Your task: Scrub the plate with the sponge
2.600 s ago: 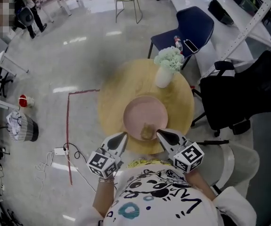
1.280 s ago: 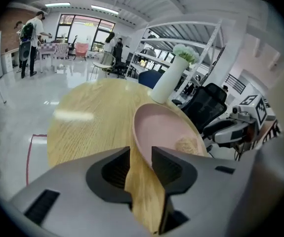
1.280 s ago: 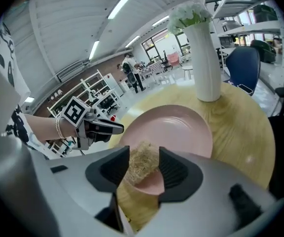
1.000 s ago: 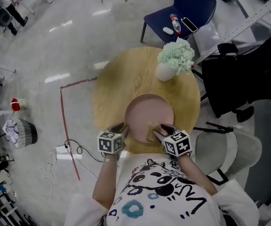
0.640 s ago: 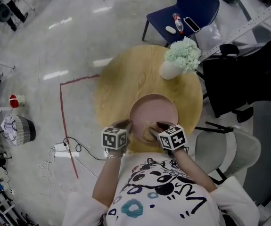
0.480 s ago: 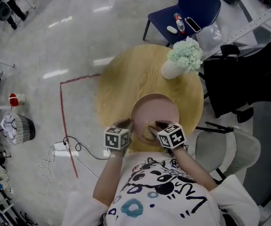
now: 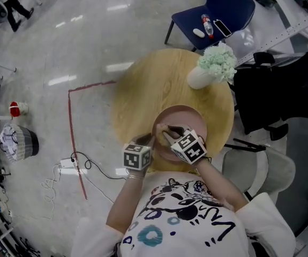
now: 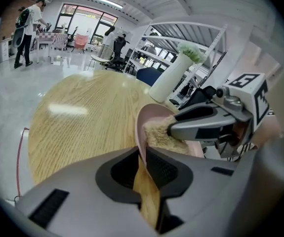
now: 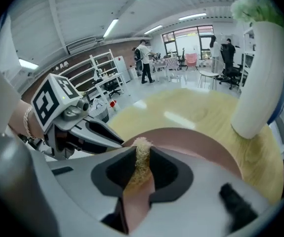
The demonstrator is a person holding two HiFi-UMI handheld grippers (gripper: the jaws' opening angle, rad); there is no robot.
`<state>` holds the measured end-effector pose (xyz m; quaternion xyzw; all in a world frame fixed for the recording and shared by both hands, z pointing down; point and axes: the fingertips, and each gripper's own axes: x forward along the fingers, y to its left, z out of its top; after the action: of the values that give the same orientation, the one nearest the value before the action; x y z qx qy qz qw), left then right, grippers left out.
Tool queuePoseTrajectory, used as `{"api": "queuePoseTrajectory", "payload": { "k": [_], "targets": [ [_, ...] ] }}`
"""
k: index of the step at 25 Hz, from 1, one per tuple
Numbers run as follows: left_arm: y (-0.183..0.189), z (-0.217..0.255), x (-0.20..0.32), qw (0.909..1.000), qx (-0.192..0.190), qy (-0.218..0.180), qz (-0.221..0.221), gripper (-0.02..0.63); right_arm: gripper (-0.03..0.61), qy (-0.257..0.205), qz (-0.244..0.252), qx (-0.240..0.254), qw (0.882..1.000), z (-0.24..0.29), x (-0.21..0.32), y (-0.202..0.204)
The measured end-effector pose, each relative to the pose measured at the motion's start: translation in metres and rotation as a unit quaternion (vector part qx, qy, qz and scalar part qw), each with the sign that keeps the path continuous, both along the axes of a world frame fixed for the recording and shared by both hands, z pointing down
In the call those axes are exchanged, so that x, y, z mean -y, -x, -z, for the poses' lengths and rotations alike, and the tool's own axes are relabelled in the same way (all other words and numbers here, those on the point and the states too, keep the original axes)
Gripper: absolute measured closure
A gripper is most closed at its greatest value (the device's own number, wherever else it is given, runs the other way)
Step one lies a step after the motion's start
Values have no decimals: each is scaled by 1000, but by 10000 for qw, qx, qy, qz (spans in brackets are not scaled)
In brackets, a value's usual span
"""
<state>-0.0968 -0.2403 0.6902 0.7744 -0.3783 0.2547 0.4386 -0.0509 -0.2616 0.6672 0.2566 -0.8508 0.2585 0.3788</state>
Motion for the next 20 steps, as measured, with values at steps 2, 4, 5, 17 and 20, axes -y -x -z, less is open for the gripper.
{"api": "queuePoseTrajectory", "payload": {
  "k": [2,4,5,17,20],
  "targets": [
    [0,-1,0,10000,18,-20,-3,558,486,-125,239,-174,9995,-4,7,7],
    [1,-3,1,10000,26,-16,-6,560,486,-240,387,-321,9984,-8,13,10],
    [1,-5,1,10000,18,-5,2,560,488,-298,433,-383,9979,-9,16,10],
    [3,-1,1,9997,-3,6,236,566,488,-864,286,-1252,9880,-9,56,-45],
    [2,-1,2,9995,16,-23,314,568,488,-845,244,-1560,9838,-7,51,-73]
  ]
}}
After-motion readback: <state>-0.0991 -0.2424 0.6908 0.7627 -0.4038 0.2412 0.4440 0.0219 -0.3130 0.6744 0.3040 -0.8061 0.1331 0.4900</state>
